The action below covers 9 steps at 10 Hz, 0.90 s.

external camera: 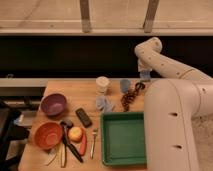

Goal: Place sponge in metal cup

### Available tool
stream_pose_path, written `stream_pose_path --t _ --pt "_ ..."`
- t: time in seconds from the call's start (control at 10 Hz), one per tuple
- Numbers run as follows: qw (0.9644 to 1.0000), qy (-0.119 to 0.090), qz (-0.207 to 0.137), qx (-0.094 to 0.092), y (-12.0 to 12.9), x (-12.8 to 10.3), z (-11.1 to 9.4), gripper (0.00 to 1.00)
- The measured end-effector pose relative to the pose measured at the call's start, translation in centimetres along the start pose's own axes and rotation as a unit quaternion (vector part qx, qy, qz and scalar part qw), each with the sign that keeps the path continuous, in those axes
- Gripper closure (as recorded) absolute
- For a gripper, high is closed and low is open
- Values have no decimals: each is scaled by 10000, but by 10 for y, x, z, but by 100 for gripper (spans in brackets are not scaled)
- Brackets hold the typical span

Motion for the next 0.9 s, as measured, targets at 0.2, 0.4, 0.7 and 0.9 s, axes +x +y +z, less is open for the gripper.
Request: stream_pose_path --t 0.2,0.4,0.7,0.9 --pt "9999 154 37 -70 -1 10 -3 87" --pt "9994 264 62 -203 -2 23 -9 87" --pt "9988 310 90 -380 -3 29 -16 87" --pt "9983 294 51 -494 2 31 -22 87"
